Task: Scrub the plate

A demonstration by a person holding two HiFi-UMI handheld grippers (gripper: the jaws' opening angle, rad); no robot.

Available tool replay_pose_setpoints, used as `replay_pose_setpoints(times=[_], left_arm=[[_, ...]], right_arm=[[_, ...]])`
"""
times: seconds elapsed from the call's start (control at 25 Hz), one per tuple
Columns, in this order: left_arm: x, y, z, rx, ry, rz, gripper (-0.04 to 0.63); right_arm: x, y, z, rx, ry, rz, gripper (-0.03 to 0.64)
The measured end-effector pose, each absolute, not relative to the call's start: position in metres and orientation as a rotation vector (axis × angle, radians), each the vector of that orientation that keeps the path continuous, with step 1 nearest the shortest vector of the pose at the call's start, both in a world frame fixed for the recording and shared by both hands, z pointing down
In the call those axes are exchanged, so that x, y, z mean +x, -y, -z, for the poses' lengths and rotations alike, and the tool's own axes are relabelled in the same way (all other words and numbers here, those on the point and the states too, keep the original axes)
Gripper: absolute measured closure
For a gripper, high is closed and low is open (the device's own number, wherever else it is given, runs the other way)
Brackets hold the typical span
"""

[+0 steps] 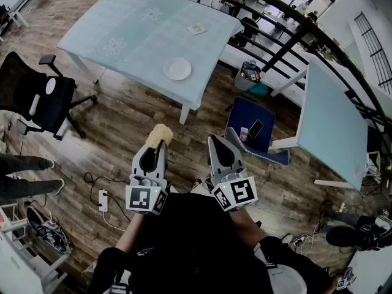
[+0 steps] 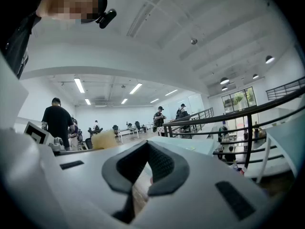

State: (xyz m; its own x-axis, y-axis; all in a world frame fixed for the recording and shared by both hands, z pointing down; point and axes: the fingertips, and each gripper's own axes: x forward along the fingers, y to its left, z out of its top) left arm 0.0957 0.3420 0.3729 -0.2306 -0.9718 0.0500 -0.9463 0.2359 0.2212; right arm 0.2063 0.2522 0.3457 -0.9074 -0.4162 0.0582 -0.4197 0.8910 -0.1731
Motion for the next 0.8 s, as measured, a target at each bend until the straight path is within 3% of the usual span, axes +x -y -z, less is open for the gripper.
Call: replay_pose_setpoints(times=[0.28, 0.8], left_arm=[[0.203, -0.372, -0.38, 1.745, 2.345, 0.192, 0.531], [0.221, -0.407, -0.352, 1.692, 2.5, 0.164, 0.531]], right_arm=[[0.305, -0.26, -0.36, 0.611, 2.991, -0.303, 0.614], [0.322, -0.301, -0.341, 0.481, 3.07, -0.235, 0.614]])
